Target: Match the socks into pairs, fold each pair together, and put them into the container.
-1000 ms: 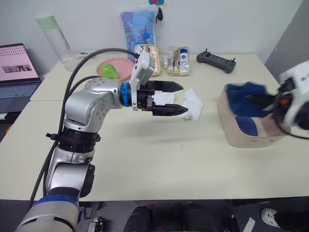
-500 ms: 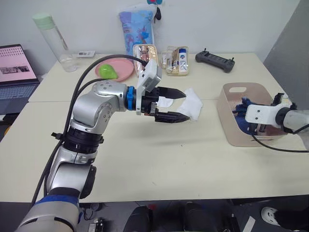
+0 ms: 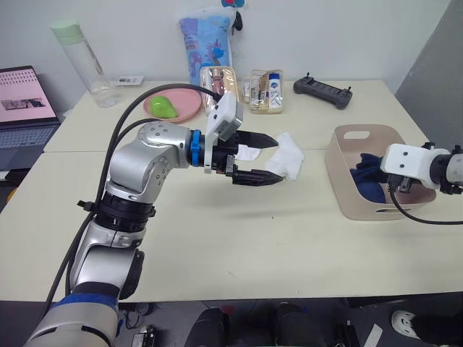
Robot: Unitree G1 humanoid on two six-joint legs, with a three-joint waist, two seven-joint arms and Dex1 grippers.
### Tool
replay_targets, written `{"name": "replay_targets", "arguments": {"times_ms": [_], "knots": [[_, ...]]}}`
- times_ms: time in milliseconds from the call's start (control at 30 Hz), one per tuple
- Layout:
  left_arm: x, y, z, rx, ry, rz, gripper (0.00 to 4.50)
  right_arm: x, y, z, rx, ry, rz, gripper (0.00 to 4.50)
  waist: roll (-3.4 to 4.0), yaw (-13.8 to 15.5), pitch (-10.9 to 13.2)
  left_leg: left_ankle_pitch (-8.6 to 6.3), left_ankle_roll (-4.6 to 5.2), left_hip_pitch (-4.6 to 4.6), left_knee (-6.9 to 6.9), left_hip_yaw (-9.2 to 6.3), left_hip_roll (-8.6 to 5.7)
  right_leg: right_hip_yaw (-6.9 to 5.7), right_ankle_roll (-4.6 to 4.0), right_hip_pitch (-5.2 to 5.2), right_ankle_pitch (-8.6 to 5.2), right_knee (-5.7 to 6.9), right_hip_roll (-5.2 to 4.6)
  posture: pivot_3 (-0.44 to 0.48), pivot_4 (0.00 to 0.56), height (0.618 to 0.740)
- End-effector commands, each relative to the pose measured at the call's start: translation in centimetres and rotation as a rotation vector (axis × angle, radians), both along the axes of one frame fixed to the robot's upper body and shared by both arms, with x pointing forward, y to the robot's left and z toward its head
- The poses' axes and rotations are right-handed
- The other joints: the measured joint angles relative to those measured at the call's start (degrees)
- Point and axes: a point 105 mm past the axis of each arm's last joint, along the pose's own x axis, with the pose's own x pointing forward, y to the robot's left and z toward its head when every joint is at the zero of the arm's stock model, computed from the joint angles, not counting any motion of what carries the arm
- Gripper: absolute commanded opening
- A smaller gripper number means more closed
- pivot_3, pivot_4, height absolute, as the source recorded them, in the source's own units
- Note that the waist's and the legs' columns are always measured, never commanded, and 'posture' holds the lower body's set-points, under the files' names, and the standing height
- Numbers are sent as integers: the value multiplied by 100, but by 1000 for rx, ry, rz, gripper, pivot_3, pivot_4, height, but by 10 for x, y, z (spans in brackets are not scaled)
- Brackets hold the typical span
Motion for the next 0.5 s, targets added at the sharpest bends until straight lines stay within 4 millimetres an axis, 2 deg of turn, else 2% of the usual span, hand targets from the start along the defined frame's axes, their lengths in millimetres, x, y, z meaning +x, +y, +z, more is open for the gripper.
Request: {"name": "replay_targets", "arguments": {"times_ms": [33,200,233,333,400,500], "knots": [[-4,-3,4,-4,-36,-21,4500,-5,5,7,32,-7,4,2624,0,0,0,0,1,0,1,1,-1,1,1,0,1,0,-1,0,150,733],[-3,0,4,5,-41,-11,4500,-17,18,15,129,62,14,4316,1,-11,0,-1,1,1,2,1,-1,2,3,0,2,1,-1,0,150,733],[-2,0,3,8,-42,-8,4500,-20,21,18,160,85,17,4454,0,-7,0,-1,1,1,2,-1,-1,0,3,0,2,1,-1,0,150,733],[-1,1,4,8,-42,-3,4500,-22,27,43,251,59,6,4454,0,-7,0,-1,1,0,2,-3,-1,-2,3,0,2,0,-2,0,150,733],[0,2,4,10,-43,0,4500,-12,20,58,256,-39,-41,4454,1,-12,0,-1,2,2,3,1,-1,3,3,0,3,2,-3,0,150,733],[1,2,4,9,-43,1,4500,4,10,61,181,-168,-108,4454,0,-3,0,-1,1,1,3,-1,-2,-1,3,0,3,0,-4,0,150,733]]}}
